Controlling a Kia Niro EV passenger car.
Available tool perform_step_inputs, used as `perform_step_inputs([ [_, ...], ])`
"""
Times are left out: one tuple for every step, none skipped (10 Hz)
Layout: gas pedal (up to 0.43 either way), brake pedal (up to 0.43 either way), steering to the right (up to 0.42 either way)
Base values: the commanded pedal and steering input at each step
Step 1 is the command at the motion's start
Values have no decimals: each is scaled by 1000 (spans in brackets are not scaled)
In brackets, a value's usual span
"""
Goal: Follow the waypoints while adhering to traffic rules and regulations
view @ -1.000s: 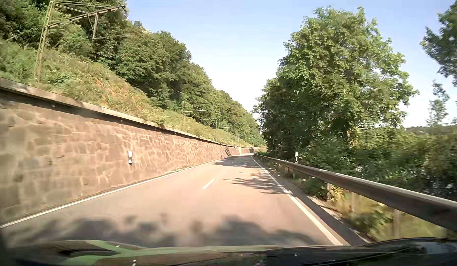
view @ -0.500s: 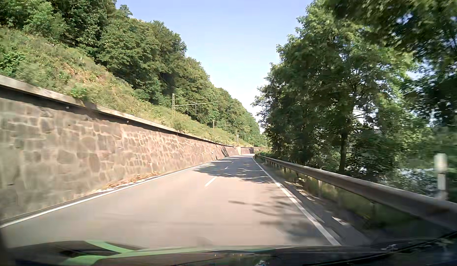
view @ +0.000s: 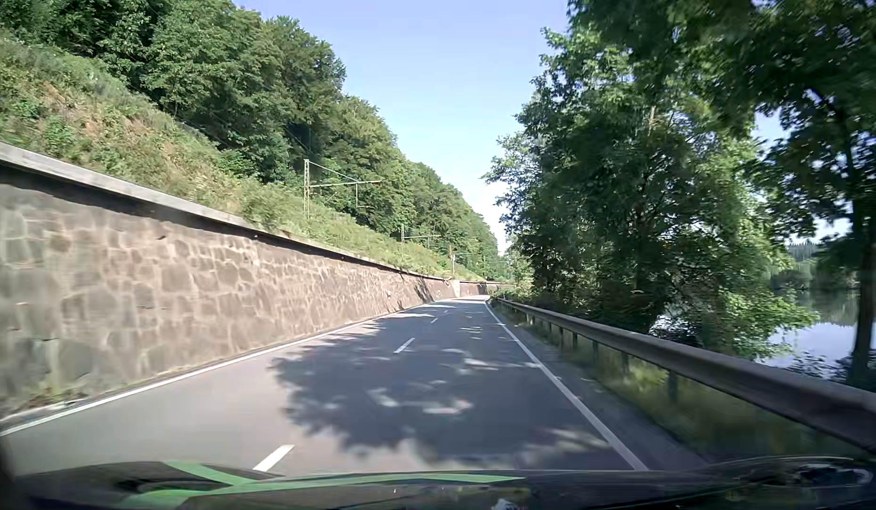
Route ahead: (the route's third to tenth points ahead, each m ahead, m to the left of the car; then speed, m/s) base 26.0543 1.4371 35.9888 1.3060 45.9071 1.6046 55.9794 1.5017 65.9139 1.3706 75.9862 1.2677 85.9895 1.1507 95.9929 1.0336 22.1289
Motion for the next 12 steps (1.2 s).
perform_step_inputs([
  [177,0,-1],
  [177,0,-1],
  [177,0,-3],
  [177,0,-4],
  [177,0,-5],
  [177,0,-5],
  [177,0,-4],
  [169,0,-4],
  [157,0,-2],
  [157,0,-2],
  [169,0,-2],
  [169,0,-2],
])
